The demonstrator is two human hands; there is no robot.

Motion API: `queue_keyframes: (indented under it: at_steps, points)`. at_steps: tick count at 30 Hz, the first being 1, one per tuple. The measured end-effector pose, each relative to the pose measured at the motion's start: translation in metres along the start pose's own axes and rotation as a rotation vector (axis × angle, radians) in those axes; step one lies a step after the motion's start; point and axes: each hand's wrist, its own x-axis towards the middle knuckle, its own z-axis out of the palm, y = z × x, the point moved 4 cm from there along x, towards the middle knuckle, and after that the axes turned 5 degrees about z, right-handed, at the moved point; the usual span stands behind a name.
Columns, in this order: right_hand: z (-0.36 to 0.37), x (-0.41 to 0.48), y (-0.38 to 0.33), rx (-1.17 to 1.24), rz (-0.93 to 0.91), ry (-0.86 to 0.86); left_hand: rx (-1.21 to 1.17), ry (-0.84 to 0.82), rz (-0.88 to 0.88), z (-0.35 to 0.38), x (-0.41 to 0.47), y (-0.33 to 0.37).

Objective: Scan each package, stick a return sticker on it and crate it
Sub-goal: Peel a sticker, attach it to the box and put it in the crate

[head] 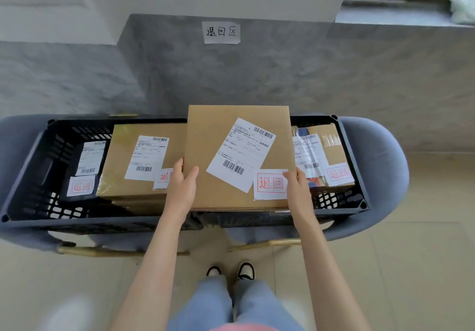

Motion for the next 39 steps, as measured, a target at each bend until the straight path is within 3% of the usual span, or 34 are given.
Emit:
queue_keyframes:
  at_steps: [23,32,39]
  points:
    - [0.035,0.063,0.026,-0.044,0.146,0.013,0.072,-0.1,-0.076,0.02,0.07,-0.03]
    - [0.027,0.074,0.032,-0.046,0.163,0.033,0.094,-0.139,-0.073,0.032,0.074,-0.031]
    - [-0.011,0.084,0.028,-0.113,0.155,0.125,0.082,-0.261,-0.089,0.069,0.072,-0.027]
